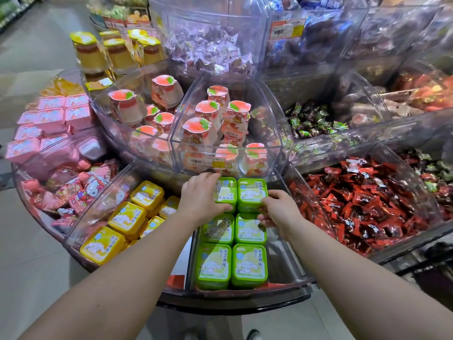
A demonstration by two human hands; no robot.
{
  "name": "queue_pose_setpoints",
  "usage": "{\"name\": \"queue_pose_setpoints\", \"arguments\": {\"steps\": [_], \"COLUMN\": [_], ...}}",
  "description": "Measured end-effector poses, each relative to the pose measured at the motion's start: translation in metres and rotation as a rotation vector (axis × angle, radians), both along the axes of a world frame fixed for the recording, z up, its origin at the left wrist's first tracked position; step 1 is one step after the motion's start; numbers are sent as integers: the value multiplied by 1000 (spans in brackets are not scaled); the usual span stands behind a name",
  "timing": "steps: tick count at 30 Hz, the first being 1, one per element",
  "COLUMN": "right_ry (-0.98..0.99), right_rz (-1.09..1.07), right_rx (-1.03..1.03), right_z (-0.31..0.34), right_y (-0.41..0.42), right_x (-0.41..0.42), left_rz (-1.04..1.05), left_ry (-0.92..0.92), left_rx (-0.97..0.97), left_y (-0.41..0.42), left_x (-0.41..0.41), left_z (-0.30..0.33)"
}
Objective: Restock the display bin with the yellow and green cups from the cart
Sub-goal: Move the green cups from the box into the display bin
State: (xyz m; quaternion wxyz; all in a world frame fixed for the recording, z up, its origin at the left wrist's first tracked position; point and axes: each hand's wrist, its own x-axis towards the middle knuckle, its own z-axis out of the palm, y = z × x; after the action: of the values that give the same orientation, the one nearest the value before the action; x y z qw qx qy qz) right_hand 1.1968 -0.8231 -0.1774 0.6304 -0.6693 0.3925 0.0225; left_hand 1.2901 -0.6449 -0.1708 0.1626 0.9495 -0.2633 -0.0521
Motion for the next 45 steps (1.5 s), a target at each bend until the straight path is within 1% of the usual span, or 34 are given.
{"name": "queue_pose_setpoints", "arguments": {"steps": [3,5,7,9,11,12,14,17,18,19,21,23,26,29,33,35,36,38,39,41,43,45], "right_ry": [4,-2,-19,-48,-68,-81,-103,-104,-102,-101,-101,-98,-94,-101,-101,-98,-78,-8,31,74,73,81], "right_rz": [6,-18,-66,-111,-121,-114,-104,-112,-118,-122,-118,-94,-79,-70,-39,-9,6,-4,-4,40,69,65], "right_rx": [20,6,-19,-32,-24,-17,-9,-46,-56,-60,-61,-59,-52,-5,22,-13,-69,-189,-187,-64,52,68], "right_z": [-3,-3,-1,1,3,4,5,4,4,3,2,1,-1,1,2,1,1,-4,-6,-9,-14,-14], "right_y": [-2,-2,-1,-1,0,0,0,0,1,1,3,4,6,4,0,0,-1,-4,-4,4,10,13], "right_x": [1,0,0,-1,-1,-1,-3,-4,-5,-5,-4,-4,-4,-6,-7,-8,-9,-11,-12,-12,-10,-9], "left_rz": [-64,-115,-118,-28,98,126,93,-68,-94,-97,-42,57,153,165,191,190,184,182,194,224,219,162], "left_ry": [-1,-55,-120,-182,-213,-220,-221,-78,-48,-55,-117,-143,-43,38,67,84,101,137,151,166,167,213], "left_rx": [80,173,269,328,324,318,282,141,109,93,68,24,-81,-199,-228,-236,-242,-266,-286,-314,-308,-258], "left_y": [4,9,12,9,2,0,3,13,15,17,16,11,8,11,8,7,9,15,19,26,31,34], "left_x": [1,0,-8,-20,-29,-30,-29,-20,-17,-15,-15,-18,-20,-18,-15,-15,-16,-18,-20,-22,-24,-25], "left_z": [4,11,17,17,16,14,7,0,-1,-2,-5,-7,-11,-16,-17,-16,-16,-16,-16,-18,-20,-20]}}
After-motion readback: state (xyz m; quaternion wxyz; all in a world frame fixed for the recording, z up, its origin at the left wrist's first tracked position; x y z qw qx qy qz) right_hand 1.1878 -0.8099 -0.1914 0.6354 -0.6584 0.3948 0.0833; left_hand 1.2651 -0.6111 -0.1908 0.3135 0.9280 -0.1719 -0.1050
